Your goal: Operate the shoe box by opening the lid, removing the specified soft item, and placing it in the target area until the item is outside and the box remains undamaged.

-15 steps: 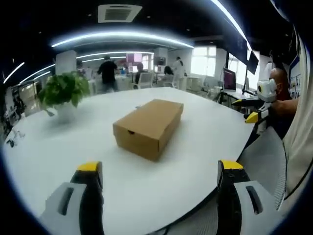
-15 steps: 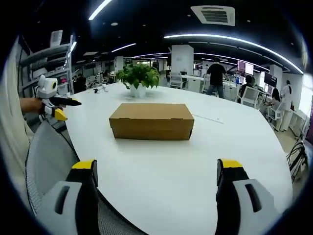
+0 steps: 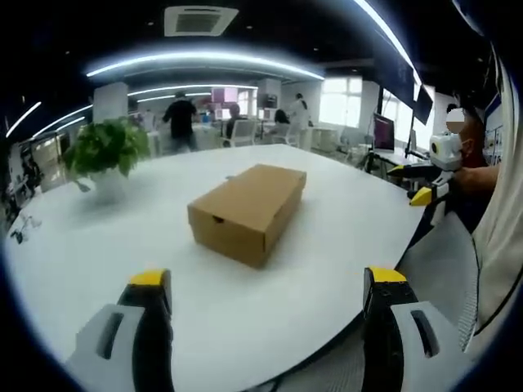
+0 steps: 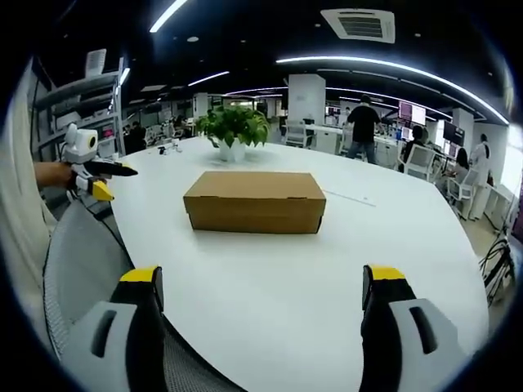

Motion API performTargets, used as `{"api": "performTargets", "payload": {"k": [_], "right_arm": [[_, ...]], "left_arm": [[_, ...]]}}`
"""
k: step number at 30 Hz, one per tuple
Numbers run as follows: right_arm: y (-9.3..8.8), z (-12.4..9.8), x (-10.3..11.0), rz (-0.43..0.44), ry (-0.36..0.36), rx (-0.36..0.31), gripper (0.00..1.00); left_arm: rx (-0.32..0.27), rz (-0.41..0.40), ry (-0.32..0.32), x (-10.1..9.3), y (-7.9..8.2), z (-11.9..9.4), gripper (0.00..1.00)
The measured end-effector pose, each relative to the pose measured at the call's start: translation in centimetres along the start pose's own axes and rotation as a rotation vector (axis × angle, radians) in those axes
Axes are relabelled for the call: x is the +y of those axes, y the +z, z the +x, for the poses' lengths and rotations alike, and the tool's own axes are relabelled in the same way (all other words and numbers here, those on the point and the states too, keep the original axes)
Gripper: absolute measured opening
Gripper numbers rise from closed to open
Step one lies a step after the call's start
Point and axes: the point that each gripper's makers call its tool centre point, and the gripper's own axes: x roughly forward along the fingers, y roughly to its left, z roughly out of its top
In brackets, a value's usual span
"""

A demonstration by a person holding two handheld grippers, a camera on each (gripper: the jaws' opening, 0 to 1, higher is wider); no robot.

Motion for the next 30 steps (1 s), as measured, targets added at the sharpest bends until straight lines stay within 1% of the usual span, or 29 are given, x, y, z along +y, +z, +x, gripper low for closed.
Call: {"api": "performTargets", "payload": {"k": [18,30], "right_arm": [[-0.09,0.26,-0.01,-0.003,0.002,0.005,0.96],[-0.01,0.12,-0.18,-0.007,-0.004,0.008,0.96]], "left_arm": [[0.021,0.001,-0.012,-0.13,-0.28,0.43,1.00],[0.018,0.000,-0.012,-0.21,-0.18,0.72,1.00]]}}
